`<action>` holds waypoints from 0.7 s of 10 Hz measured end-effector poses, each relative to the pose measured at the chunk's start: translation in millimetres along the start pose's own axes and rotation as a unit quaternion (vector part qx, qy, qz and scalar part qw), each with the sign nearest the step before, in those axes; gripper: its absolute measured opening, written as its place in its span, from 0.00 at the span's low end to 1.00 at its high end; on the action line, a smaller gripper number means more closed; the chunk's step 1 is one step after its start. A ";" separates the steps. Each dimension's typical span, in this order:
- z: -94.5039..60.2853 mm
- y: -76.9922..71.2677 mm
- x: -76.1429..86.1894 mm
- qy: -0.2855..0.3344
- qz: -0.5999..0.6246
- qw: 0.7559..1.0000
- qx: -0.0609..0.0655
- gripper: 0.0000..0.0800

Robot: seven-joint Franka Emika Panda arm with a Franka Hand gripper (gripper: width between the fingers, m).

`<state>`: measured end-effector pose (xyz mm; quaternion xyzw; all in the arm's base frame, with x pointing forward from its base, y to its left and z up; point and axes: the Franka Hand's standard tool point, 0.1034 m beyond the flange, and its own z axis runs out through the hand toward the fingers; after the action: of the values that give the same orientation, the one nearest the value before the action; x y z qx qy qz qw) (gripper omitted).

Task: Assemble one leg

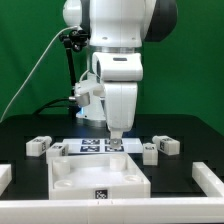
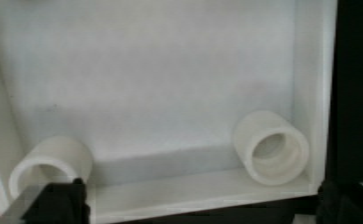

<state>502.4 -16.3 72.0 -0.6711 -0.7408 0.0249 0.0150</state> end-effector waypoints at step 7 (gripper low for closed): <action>64.5 -50.7 -44.6 0.021 -0.046 0.999 0.014 0.81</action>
Offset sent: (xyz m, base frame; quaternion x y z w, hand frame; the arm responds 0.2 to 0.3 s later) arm -0.0188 -0.0060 -0.0376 -0.0259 0.0799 -0.0598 0.9947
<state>452.9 -66.7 11.0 -0.6367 -0.7698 0.0203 0.0412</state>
